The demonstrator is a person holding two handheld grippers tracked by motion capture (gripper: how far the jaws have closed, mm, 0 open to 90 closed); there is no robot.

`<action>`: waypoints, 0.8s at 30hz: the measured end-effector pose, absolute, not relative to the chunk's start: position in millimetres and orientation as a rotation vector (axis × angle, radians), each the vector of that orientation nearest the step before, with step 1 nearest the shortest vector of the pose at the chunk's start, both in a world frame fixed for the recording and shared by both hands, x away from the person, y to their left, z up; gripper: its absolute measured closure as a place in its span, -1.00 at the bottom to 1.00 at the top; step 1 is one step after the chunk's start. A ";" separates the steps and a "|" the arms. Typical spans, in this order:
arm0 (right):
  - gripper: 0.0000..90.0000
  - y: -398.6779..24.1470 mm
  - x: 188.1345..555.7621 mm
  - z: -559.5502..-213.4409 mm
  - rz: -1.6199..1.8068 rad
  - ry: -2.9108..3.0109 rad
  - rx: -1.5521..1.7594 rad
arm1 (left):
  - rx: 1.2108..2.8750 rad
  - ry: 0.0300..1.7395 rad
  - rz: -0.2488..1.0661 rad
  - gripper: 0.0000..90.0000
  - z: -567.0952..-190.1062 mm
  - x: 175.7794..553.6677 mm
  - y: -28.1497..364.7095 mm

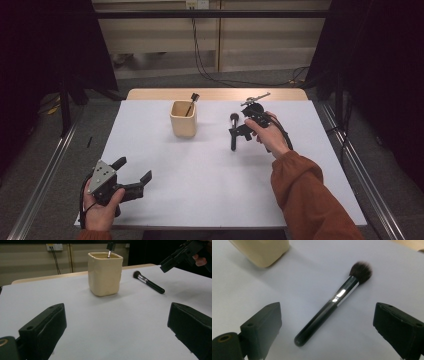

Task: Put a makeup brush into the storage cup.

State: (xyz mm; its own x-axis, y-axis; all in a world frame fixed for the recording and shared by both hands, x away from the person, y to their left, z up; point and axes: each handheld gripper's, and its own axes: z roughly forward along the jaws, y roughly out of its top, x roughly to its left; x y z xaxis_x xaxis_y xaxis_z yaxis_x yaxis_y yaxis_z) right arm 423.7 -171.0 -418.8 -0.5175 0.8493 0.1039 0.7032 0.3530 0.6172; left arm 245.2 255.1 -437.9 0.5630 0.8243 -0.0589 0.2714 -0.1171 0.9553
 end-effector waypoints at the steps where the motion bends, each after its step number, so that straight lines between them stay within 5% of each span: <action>1: -0.82 -170.0 424.5 -419.0 0.892 2.396 1.407 | 1.668 0.931 0.611 -0.95 -438.0 245.2 255.1; 24: -0.79 -148.8 443.0 -435.2 0.459 2.615 1.529 | 1.675 0.926 0.609 -0.95 -437.9 245.2 255.1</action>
State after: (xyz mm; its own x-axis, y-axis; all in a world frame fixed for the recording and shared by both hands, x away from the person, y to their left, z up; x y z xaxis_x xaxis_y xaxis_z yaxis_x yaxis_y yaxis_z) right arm 443.0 -148.8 -435.2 -0.4996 0.8623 0.0829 0.8389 0.4578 0.2942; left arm 245.2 255.1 -437.9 0.5667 0.8219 -0.0579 0.2727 -0.1208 0.9545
